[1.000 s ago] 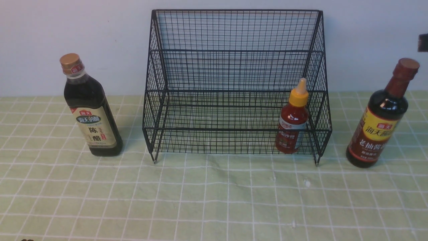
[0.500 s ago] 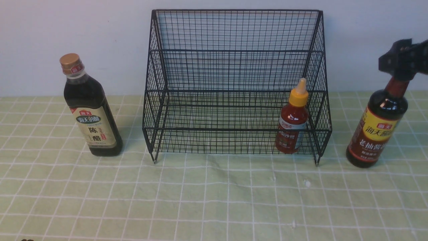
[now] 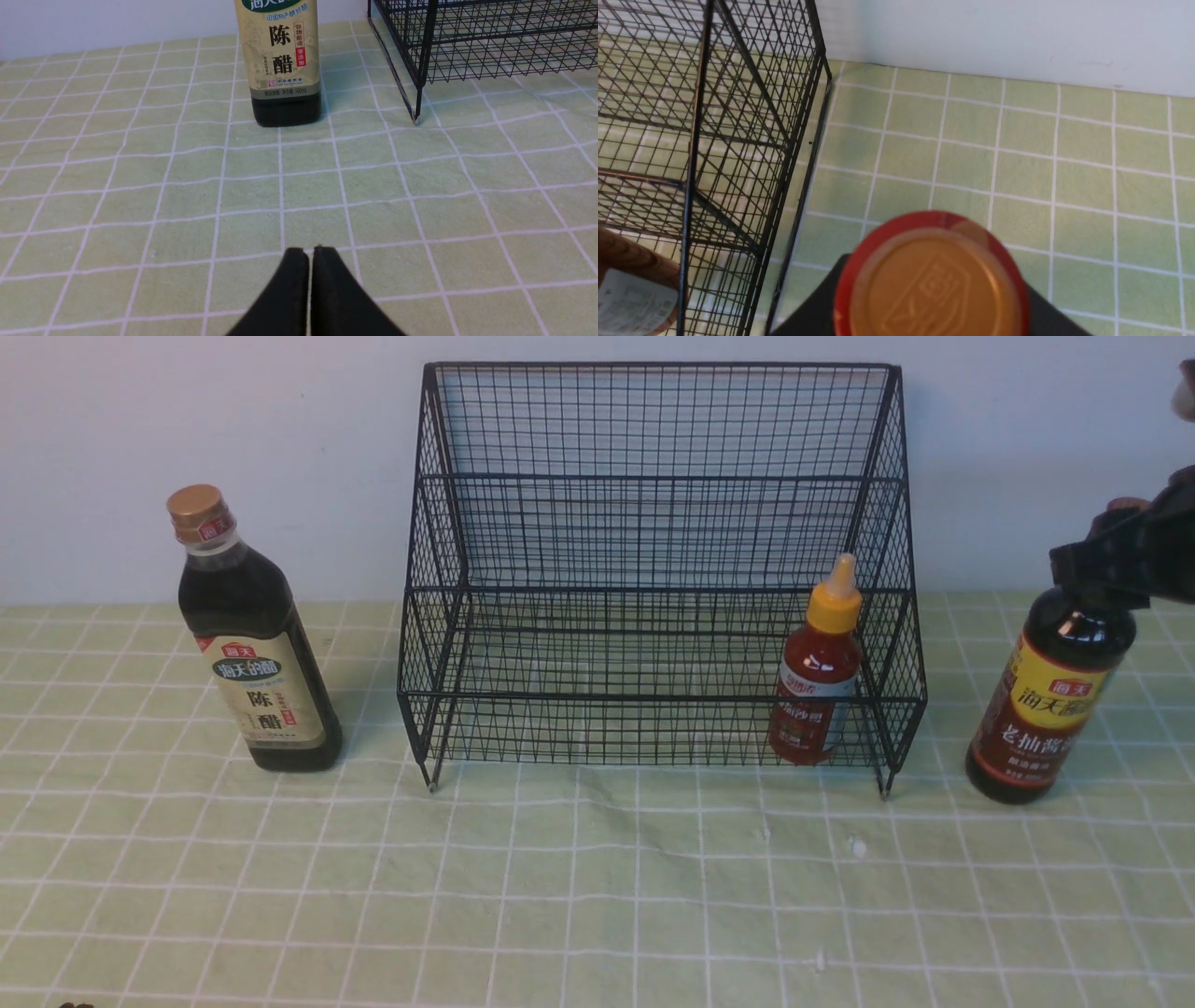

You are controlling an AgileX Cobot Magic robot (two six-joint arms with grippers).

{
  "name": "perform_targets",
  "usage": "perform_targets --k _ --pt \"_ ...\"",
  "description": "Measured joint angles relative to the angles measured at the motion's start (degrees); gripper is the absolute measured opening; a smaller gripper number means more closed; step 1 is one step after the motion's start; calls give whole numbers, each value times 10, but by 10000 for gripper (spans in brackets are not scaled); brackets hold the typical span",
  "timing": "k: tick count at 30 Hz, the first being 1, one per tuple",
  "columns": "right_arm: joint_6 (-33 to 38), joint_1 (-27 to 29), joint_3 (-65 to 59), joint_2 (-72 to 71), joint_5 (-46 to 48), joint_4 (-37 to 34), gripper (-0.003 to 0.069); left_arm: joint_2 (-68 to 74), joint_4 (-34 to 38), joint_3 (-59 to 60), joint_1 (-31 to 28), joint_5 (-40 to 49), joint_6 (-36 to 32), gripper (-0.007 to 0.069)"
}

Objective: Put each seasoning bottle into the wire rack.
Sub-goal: Use the right arm to grab the condiment bottle closest to it, then use the right arm to put the condiment bottle back on the shelf

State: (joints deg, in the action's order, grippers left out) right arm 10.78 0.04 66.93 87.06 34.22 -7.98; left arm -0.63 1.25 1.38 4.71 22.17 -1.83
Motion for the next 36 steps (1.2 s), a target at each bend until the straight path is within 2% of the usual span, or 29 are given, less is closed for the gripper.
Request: perform_targets --k 6,14,20,24,25,26,30,32,36 --pt "2 0 14 -28 52 3 281 0 0 0 0 0 0 -6" --pt "4 -1 137 -66 107 -6 281 0 0 0 0 0 0 -6" --pt "63 -1 241 -66 116 -94 281 0 0 0 0 0 0 -6" --pt "131 -1 282 -61 105 -204 281 0 0 0 0 0 0 -6" --pt "135 -1 282 -61 105 -210 281 0 0 0 0 0 0 -6" --pt "163 -1 299 -51 104 -265 281 0 0 0 0 0 0 -6" --pt "219 -4 331 -16 107 -360 281 0 0 0 0 0 0 -6" --pt "242 -14 348 10 107 -385 281 0 0 0 0 0 0 -6" --pt "260 -43 370 54 101 -385 281 0 0 0 0 0 0 -6"
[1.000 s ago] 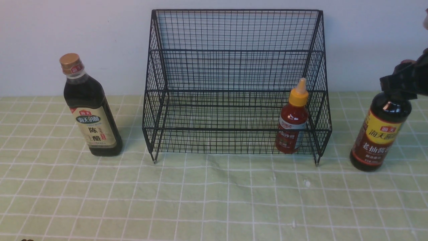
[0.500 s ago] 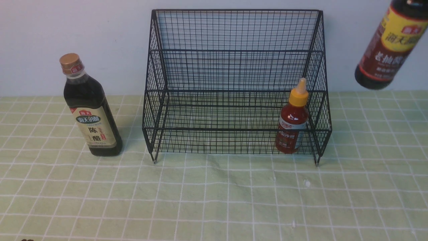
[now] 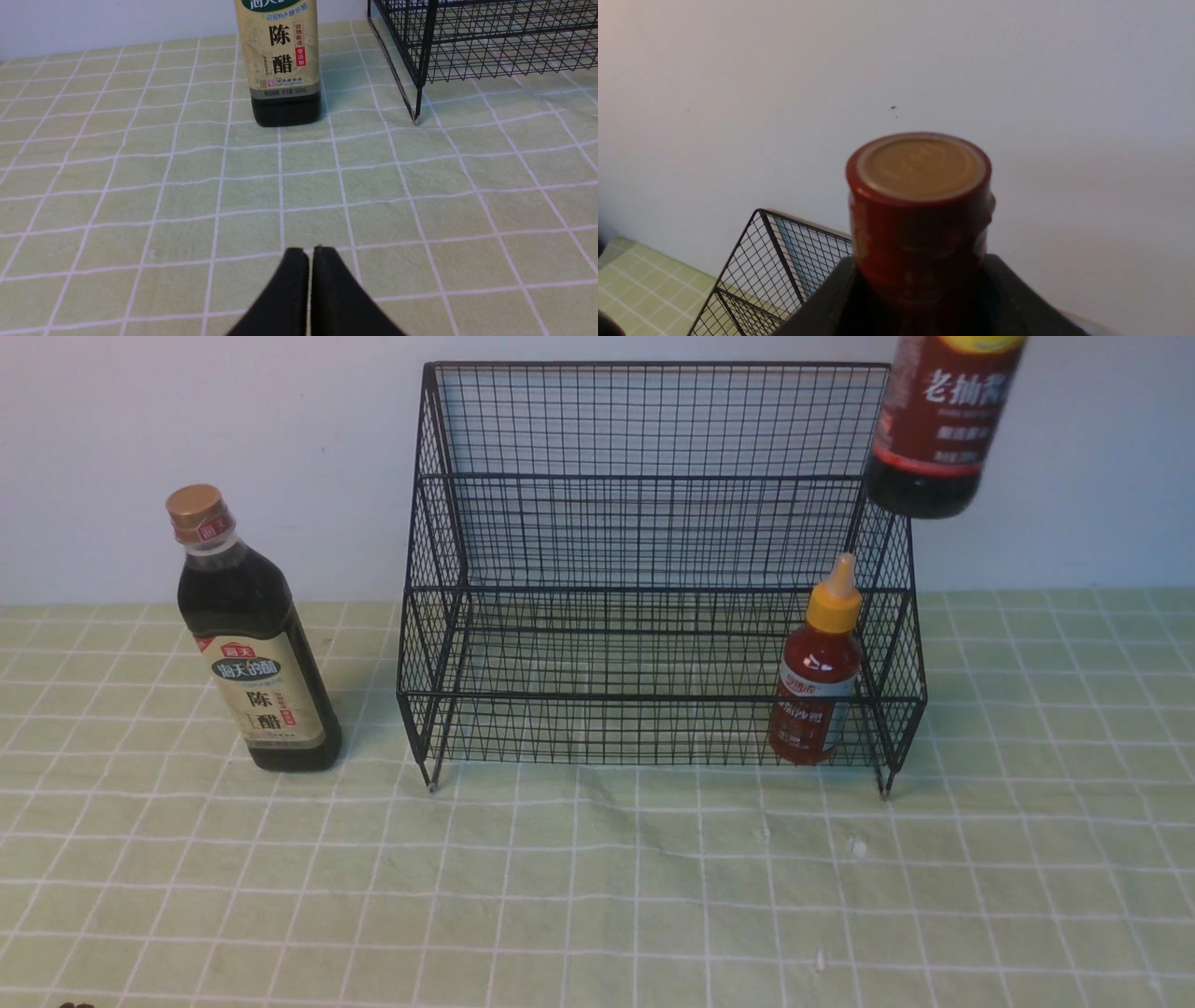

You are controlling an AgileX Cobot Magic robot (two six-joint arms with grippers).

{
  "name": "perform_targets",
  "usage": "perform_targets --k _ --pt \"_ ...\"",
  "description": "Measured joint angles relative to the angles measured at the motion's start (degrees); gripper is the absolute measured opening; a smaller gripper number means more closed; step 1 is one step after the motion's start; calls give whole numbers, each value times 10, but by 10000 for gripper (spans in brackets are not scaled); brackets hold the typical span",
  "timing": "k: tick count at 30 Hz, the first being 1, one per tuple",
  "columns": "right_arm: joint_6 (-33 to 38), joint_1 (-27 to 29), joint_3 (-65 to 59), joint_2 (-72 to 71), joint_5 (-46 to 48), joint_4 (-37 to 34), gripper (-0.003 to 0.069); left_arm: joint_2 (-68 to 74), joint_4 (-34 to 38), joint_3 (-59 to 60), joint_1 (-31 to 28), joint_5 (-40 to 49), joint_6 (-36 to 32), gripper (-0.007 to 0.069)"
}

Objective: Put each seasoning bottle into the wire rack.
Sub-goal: Use the right arm to put the condiment bottle back on the shelf

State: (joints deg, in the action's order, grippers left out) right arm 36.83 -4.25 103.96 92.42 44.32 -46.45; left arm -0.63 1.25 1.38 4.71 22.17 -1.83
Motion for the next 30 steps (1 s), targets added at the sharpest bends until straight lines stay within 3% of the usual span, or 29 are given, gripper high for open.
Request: perform_targets --k 11,30 --pt "-1 -37 4 77 -25 40 280 0 0 0 0 0 0 -6" --pt "-1 -38 5 125 92 153 280 0 0 0 0 0 0 -6"
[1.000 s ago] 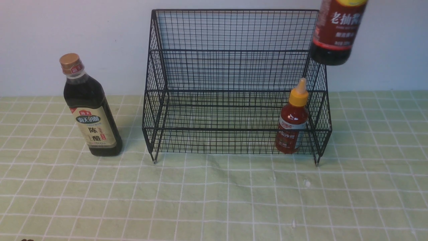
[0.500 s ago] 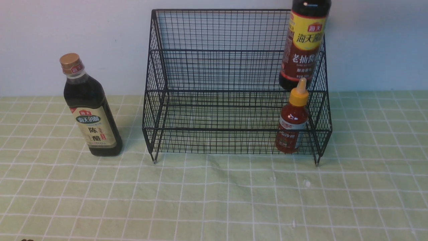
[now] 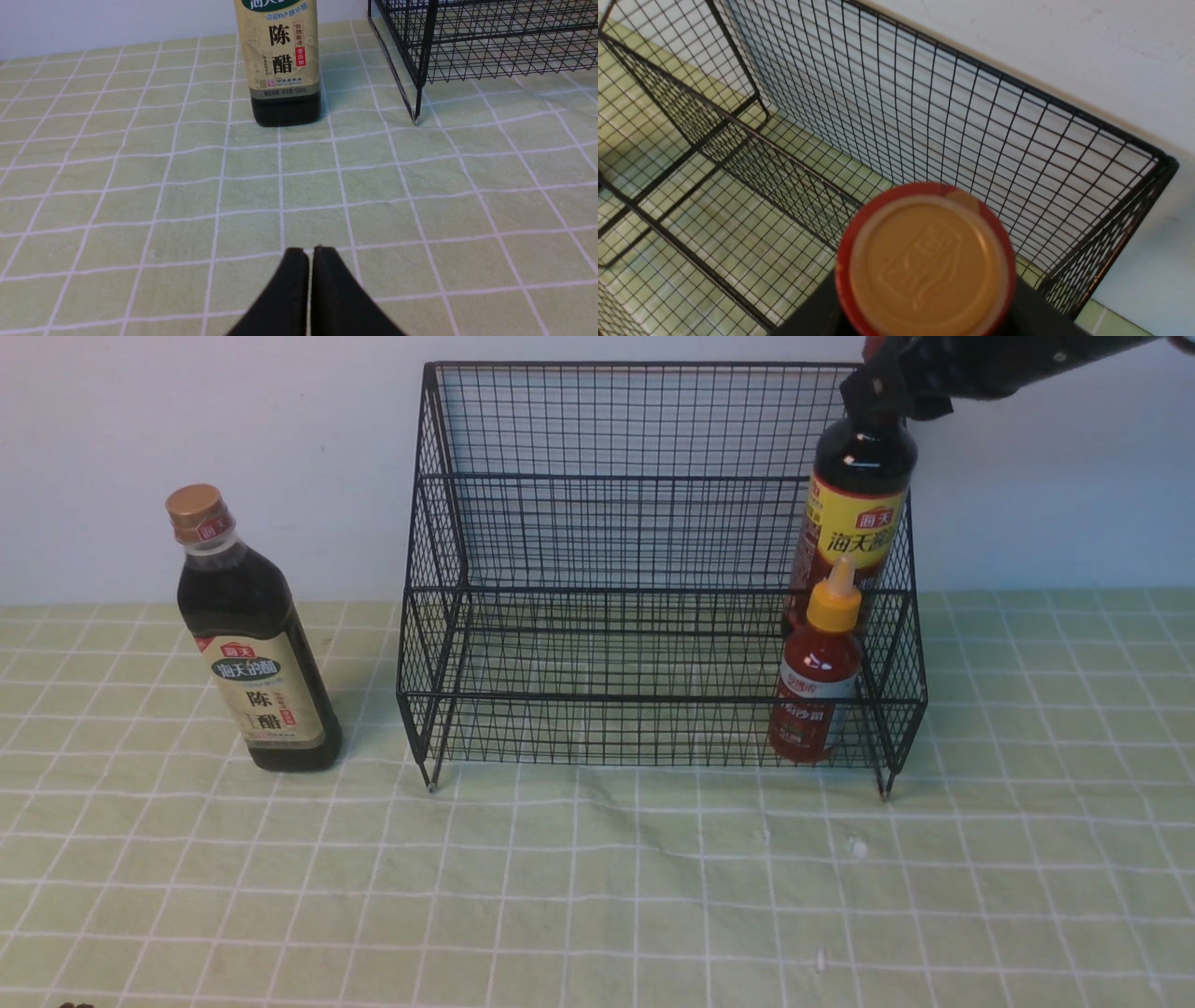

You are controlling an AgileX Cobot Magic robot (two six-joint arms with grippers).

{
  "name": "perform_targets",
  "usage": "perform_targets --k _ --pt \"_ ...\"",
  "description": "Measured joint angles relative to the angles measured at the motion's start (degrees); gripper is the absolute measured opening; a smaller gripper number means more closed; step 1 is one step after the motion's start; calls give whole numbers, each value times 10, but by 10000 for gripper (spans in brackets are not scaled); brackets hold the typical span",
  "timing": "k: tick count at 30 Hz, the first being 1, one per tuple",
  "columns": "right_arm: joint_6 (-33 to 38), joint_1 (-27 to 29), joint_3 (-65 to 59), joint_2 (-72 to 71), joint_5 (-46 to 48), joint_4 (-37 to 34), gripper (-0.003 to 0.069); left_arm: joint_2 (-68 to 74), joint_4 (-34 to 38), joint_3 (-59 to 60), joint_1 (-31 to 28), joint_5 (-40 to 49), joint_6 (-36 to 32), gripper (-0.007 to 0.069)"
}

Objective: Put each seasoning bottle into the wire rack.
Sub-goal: Use the right arm to put the condiment bottle back on the shelf

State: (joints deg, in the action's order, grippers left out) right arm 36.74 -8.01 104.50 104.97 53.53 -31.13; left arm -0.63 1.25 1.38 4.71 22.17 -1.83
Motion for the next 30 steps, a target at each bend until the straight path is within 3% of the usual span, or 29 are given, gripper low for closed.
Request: perform_targets --k 8,30 --pt "0 -17 3 7 18 46 280 0 0 0 0 0 0 -6" --pt "-40 -23 8 27 20 57 300 0 0 0 0 0 0 -6"
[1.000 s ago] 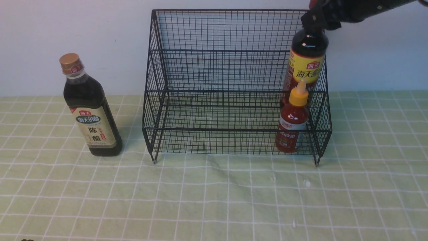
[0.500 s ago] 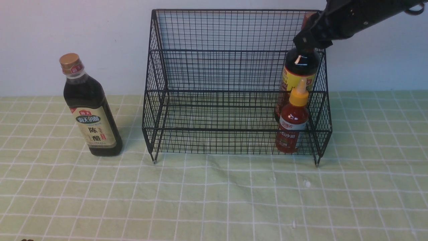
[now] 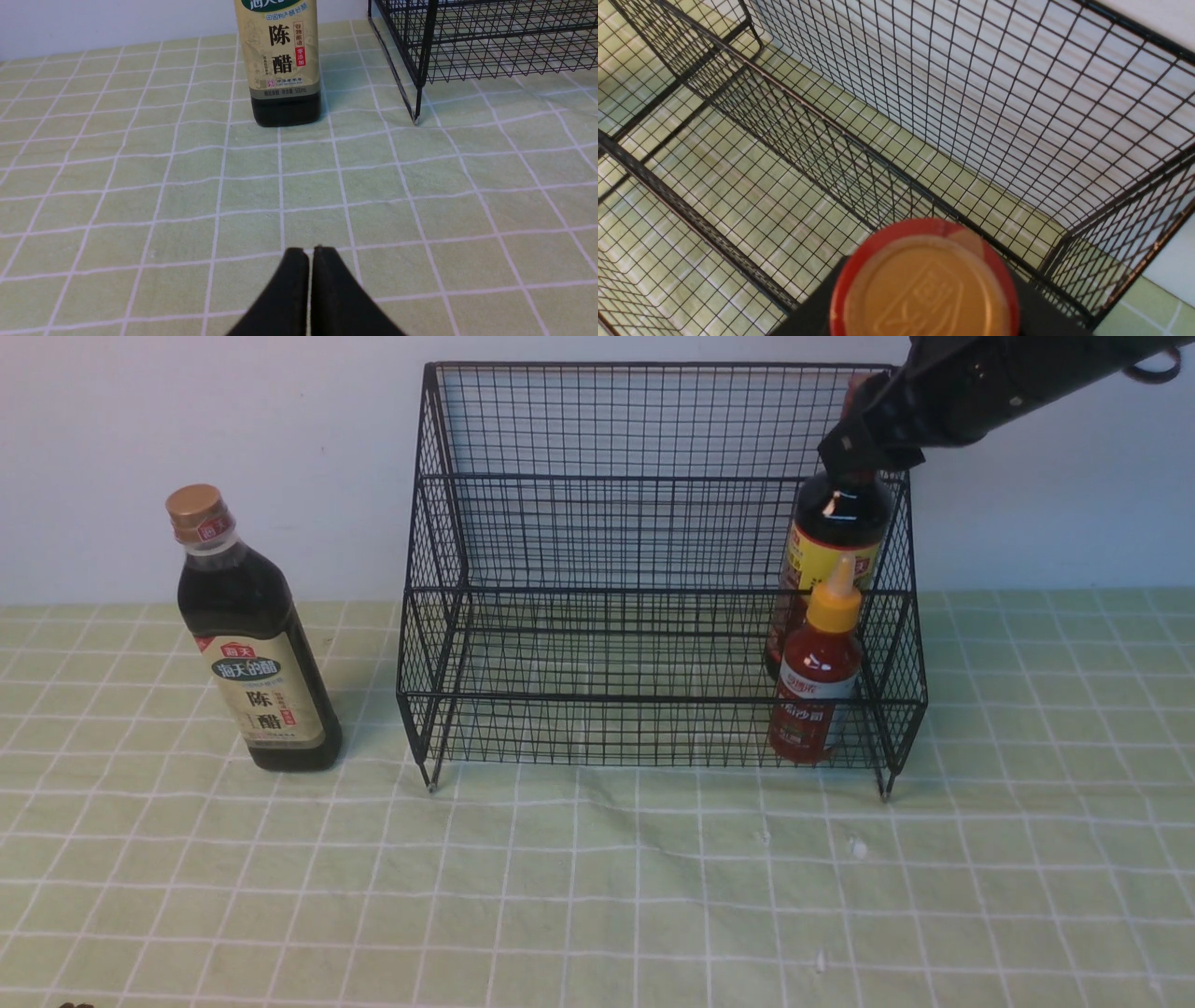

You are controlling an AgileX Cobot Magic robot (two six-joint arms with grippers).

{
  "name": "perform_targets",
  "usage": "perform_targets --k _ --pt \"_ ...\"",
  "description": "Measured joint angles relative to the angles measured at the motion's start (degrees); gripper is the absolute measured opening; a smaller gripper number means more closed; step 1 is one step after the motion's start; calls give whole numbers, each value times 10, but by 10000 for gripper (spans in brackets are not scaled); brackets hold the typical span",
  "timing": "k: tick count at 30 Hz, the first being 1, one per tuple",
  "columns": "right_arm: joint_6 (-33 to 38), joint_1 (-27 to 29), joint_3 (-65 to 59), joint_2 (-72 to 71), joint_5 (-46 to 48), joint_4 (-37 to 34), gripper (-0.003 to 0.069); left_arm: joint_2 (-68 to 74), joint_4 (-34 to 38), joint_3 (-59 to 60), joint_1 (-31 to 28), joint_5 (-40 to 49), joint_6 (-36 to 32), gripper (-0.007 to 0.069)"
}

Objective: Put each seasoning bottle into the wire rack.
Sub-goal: Use the right arm to put the condiment bottle back on the shelf, then use the left arm to grab the condiment bottle closest to it

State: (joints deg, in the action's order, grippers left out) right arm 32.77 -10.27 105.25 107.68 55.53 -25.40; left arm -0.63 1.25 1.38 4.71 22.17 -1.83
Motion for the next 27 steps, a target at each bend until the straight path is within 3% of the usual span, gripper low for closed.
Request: perform_targets --k 10,15,19,22,23,24,27 --pt "-31 0 4 -31 -13 2 495 0 0 0 0 0 0 -6" --pt "-53 0 2 -57 -8 36 492 0 0 0 0 0 0 -6" --pt "-79 -1 2 -123 28 79 380 0 0 0 0 0 0 -6" --pt "-113 -1 3 -218 66 124 160 0 0 0 0 0 0 -6" --pt "-115 -1 3 -223 66 124 160 0 0 0 0 0 0 -6" --pt "-129 -1 4 -257 73 147 69 0 0 0 0 0 0 -6" --pt "-172 -1 6 -311 89 179 8 0 0 0 0 0 0 -6"
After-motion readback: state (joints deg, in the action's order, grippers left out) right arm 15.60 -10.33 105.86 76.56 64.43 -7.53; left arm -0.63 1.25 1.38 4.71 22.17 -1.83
